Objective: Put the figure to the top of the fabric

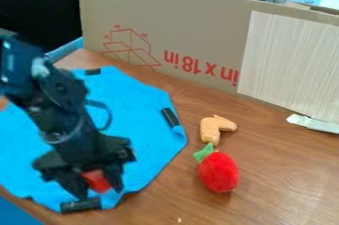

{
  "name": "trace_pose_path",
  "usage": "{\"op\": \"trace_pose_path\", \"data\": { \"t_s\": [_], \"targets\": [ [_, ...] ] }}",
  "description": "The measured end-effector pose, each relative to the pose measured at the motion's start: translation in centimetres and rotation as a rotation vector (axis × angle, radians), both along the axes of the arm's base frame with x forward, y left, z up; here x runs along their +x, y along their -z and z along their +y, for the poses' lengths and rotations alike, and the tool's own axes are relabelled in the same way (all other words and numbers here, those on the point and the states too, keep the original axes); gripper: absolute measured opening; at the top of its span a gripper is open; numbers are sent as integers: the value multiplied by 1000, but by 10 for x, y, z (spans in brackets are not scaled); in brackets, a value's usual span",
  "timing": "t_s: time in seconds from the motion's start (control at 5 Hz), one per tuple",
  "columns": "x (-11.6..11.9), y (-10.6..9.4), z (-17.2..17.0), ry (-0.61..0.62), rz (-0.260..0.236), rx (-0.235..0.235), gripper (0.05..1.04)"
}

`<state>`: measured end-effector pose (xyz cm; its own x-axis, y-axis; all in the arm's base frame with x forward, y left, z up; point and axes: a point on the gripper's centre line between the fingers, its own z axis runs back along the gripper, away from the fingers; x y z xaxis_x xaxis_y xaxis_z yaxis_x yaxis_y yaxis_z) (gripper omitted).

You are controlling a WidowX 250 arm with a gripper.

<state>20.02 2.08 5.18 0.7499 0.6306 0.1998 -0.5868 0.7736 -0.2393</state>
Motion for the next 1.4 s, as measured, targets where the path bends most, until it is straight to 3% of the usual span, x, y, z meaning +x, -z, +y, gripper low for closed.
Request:
{"op": "trace_pose_path", "data": {
  "t_s": [0.4,0.8,1.0,1.2,1.4],
  "targets": [
    [20,26,38,-116,45,61,619],
    [26,50,50,-155,85,116,661],
    [23,52,50,-165,87,116,945],
    [18,45,46,-147,68,108,1003],
    [17,29,41,-109,33,87,999]
  ]
}}
